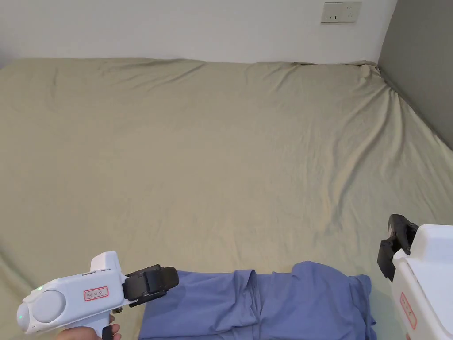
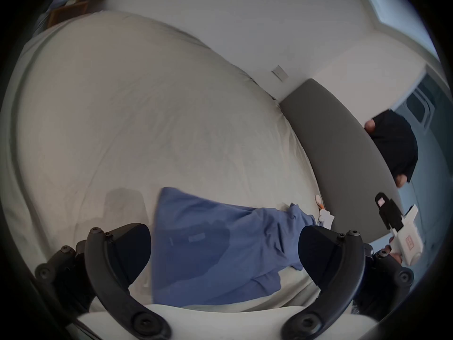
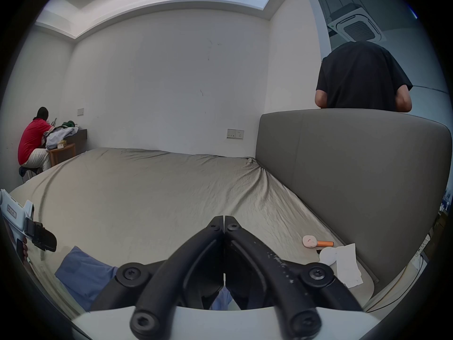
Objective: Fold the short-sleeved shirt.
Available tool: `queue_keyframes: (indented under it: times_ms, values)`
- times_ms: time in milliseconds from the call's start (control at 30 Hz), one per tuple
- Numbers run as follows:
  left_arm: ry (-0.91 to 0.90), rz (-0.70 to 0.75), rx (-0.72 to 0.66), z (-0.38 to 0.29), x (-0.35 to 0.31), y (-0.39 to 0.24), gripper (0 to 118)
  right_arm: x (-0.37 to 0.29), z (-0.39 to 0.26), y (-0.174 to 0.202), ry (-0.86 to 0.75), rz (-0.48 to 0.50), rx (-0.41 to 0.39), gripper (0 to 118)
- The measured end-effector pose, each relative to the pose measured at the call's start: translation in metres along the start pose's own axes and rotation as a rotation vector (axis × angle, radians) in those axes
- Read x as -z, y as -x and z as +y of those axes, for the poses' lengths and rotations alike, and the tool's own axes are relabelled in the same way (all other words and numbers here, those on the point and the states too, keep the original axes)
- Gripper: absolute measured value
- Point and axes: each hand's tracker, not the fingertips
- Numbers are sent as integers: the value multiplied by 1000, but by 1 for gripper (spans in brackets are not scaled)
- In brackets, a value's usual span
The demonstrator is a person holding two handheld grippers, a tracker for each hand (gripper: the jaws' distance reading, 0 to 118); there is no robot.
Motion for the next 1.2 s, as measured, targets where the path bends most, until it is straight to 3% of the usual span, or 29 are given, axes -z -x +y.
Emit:
queue_keyframes:
  times_ms: [133,167,233,267,300,333,533,667,800,1067,1200]
  values:
    - [49,-9,-80,-2,12,27,116,-1,1,3,2,7,-12,1]
    - [56,-31,-100,-4,15,32,106,-1,1,3,2,6,-14,1]
    - [64,-65,-99,-7,22,38,69,-1,1,3,2,7,-15,1]
    - [73,-66,-99,-9,28,38,61,0,1,3,5,4,-13,1]
    - [80,-7,-74,-13,33,37,61,0,1,2,7,2,-12,1]
    - [71,26,-26,-16,37,34,44,0,1,2,7,0,-11,1]
    - [36,35,23,-21,31,20,18,2,1,-1,15,-6,-7,1]
    - [-25,73,110,-22,14,-1,12,4,2,1,8,-1,-2,1]
    - [-73,78,66,-13,-9,0,10,5,6,3,-2,8,1,1]
    - [-165,273,61,13,-65,17,10,2,8,5,-20,32,1,1]
    - [-153,341,159,7,-64,-25,10,1,8,6,-22,42,2,1]
